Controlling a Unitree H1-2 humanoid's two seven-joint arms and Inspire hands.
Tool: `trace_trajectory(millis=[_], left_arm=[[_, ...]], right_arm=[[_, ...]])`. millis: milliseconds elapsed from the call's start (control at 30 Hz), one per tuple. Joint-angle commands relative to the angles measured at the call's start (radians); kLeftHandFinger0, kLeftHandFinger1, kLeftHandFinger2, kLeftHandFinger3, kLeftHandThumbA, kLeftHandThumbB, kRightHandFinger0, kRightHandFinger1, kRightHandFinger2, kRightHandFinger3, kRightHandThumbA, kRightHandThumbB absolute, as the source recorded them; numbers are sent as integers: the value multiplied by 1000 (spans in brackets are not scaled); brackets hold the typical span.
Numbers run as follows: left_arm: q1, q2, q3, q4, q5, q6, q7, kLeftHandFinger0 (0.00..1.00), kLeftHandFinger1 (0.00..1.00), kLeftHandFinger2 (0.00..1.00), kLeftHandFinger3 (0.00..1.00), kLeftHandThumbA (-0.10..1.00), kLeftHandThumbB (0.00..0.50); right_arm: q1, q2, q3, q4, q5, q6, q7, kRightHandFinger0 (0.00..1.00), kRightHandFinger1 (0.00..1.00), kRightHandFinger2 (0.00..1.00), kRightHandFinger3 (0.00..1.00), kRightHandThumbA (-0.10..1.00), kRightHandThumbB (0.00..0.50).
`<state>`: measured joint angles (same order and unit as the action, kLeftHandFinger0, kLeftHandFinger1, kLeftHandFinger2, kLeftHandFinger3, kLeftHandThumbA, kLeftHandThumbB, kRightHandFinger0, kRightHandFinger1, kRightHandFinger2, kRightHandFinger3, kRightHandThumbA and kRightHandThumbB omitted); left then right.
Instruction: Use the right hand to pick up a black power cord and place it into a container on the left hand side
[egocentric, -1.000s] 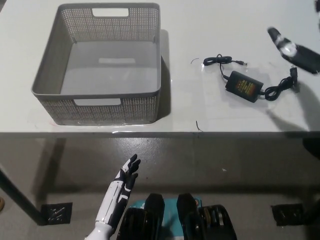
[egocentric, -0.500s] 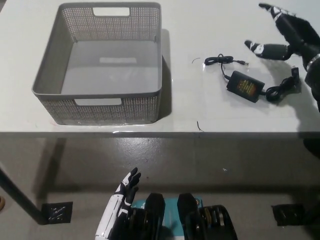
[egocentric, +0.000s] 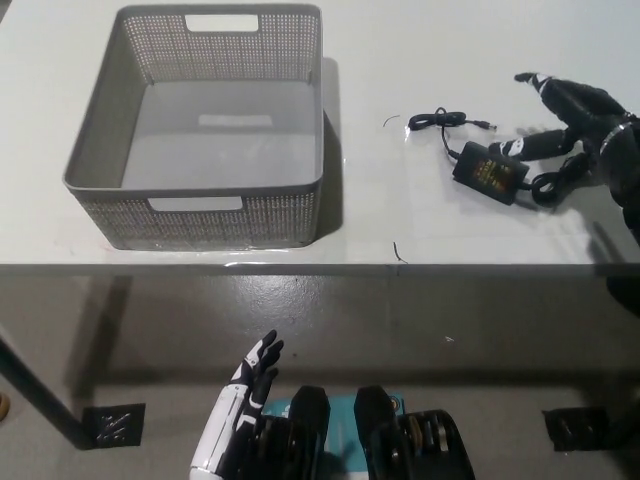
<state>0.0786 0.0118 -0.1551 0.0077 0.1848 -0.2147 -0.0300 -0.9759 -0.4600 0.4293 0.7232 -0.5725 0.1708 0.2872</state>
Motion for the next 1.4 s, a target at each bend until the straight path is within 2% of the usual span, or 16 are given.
trace_trajectory(millis=[0,267,500,633,833,1167,1267,1367], left_arm=[[-17,-1,-3,-24,-5,-22,-2,1000,1000,1000,1000,1000,11],[-28,-2,-7,-19,5,-21,-1,1000,1000,1000,1000,1000,5],[-42,0,-9,-13,4,-16,-6,1000,1000,1000,1000,1000,30],[-40,2,-10,-18,9,-14,-5,1000,1000,1000,1000,1000,4],[-48,4,-9,-16,4,-14,-9,1000,1000,1000,1000,1000,4],[-58,6,-10,-8,9,-25,-6,1000,1000,1000,1000,1000,0],[-56,5,-11,-18,16,-11,-5,1000,1000,1000,1000,1000,16],[-70,5,-10,-1,14,-29,-3,1000,1000,1000,1000,1000,0]], right_arm=[[-73,-8,-1,9,8,-8,62,1000,1000,1000,1000,849,500],[-74,15,-5,67,23,-21,83,1000,1000,1000,1000,765,500],[-72,29,-10,95,26,-19,85,1000,1000,1000,1000,775,500],[-70,41,-14,112,33,-27,81,1000,1000,1000,1000,771,500],[-85,56,-15,145,32,-33,76,1000,1000,1000,1000,743,500],[-113,78,-1,183,19,-56,68,1000,1000,1000,1000,770,500],[-128,103,8,243,13,-67,53,1000,1000,1000,1000,747,500],[-143,128,15,319,7,-79,26,1000,1000,1000,1000,727,500]])
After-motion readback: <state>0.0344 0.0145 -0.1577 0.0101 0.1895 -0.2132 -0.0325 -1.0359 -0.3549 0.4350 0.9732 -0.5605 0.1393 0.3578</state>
